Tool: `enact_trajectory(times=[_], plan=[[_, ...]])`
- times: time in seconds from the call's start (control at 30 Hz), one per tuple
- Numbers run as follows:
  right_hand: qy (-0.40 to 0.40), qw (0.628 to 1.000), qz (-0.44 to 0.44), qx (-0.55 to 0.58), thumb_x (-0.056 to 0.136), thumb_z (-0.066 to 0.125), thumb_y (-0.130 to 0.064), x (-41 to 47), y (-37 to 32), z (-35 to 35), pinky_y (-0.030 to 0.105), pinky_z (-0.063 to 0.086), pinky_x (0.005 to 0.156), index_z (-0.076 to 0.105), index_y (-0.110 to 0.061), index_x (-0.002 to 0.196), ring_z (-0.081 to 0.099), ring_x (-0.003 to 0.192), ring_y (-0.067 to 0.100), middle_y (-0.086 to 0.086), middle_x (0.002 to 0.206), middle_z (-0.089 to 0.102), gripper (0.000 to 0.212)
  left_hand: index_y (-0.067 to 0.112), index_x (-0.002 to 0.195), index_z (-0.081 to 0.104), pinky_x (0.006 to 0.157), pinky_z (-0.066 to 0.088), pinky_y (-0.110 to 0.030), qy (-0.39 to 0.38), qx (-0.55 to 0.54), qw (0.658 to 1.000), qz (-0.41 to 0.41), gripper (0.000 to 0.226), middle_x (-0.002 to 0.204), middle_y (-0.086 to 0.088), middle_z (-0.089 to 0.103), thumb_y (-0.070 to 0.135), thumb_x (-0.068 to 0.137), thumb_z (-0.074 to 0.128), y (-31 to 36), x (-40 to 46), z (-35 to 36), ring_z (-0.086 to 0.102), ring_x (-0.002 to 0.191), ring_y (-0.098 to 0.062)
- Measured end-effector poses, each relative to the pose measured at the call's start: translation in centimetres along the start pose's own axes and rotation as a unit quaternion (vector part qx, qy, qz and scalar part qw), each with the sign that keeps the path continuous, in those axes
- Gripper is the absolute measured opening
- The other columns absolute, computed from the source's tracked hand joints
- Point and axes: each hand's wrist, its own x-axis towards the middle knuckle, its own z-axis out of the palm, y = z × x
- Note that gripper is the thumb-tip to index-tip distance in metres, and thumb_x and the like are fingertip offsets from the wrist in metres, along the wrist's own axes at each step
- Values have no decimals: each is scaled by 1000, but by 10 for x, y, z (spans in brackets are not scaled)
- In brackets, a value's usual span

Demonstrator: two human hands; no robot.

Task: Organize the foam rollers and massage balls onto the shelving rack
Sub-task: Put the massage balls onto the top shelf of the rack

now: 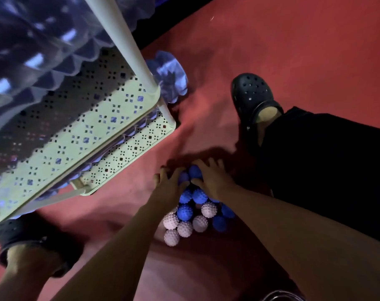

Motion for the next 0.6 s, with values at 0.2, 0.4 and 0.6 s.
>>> enact_trajectory(times=[0.2, 0.4, 0.6], plan=[[-8, 999, -3, 49, 97, 55, -45, -10, 4, -5, 41, 36, 100, 43, -29, 138, 40, 114, 32, 5, 131, 54, 46, 33, 141, 40, 104, 33, -44, 15, -1, 1000, 17, 43, 137, -4, 35, 44, 101, 47, 3, -9, -6, 34, 114, -31], [32, 996, -56, 67, 96, 54, -50, -64, -21, -65, 37, 29, 101, 44, -27, 138, 49, 114, 32, 5, 127, 59, 49, 28, 139, 41, 101, 36, -48, 52, 28, 998, 27, 44, 120, -5, 42, 50, 100, 42, 37, -72, -54, 36, 105, -27], [125, 980, -149, 48, 99, 53, -43, -169, -77, -175, 35, 29, 99, 44, -25, 139, 45, 118, 29, 5, 131, 59, 45, 23, 140, 39, 102, 33, -46, 155, 82, 983, 55, 77, 119, -8, 40, 77, 89, 17, 95, -188, -147, 31, 101, -23]])
